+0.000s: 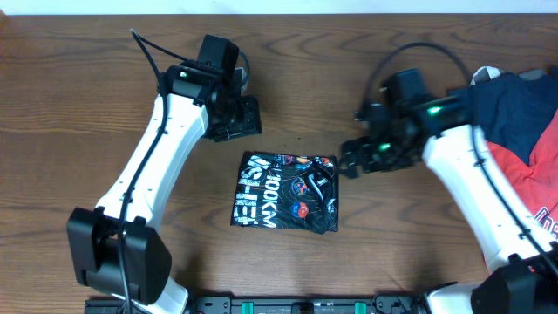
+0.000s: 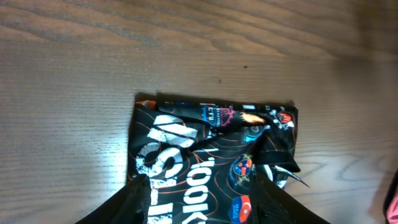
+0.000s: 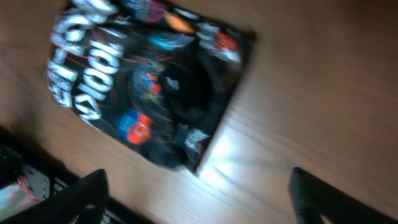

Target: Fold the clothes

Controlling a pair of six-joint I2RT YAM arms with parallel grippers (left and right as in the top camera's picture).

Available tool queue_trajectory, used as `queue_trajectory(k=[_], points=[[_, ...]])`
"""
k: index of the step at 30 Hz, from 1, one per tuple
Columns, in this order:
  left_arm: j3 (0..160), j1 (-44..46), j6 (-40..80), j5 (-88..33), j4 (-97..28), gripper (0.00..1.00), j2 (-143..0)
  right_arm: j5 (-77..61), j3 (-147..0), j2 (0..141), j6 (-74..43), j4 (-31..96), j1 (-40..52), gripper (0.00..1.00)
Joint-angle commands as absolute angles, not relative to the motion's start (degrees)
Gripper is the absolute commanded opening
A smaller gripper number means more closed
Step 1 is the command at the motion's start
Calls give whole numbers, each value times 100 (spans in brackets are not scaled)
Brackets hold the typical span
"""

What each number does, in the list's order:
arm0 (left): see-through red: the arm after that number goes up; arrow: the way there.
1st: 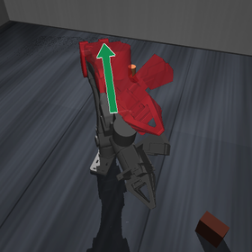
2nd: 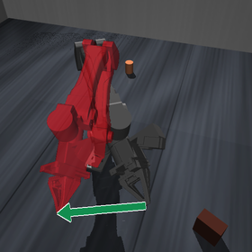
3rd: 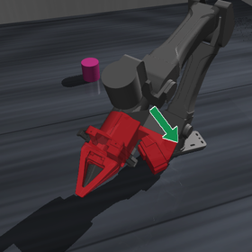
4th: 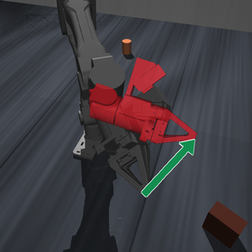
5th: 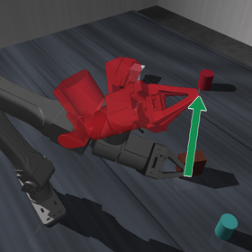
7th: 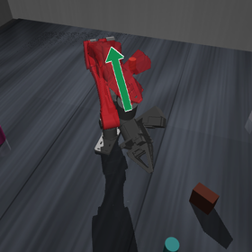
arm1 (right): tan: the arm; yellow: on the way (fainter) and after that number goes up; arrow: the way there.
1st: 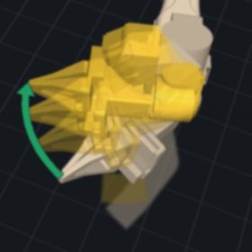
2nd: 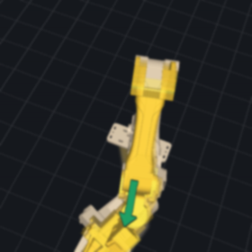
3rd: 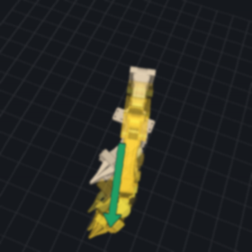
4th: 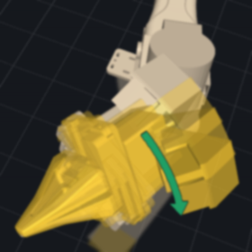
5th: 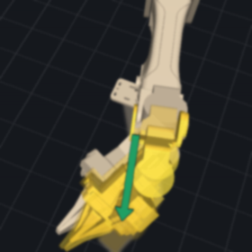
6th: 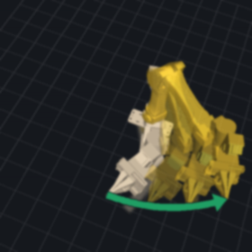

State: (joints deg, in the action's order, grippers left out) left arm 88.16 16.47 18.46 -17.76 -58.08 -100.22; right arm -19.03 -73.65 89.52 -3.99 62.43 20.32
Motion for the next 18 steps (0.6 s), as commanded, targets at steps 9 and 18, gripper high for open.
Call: queue_trajectory(k=[9,18], points=[[8709,1634,1608,-1682,-5839,53,-10613,-746,-6230,9107,-1570,4453,3310,64],[8709,1634,1608,-1682,-5881,53,-10613,-408,-5981,9828,-1951,3634,3306,40]])
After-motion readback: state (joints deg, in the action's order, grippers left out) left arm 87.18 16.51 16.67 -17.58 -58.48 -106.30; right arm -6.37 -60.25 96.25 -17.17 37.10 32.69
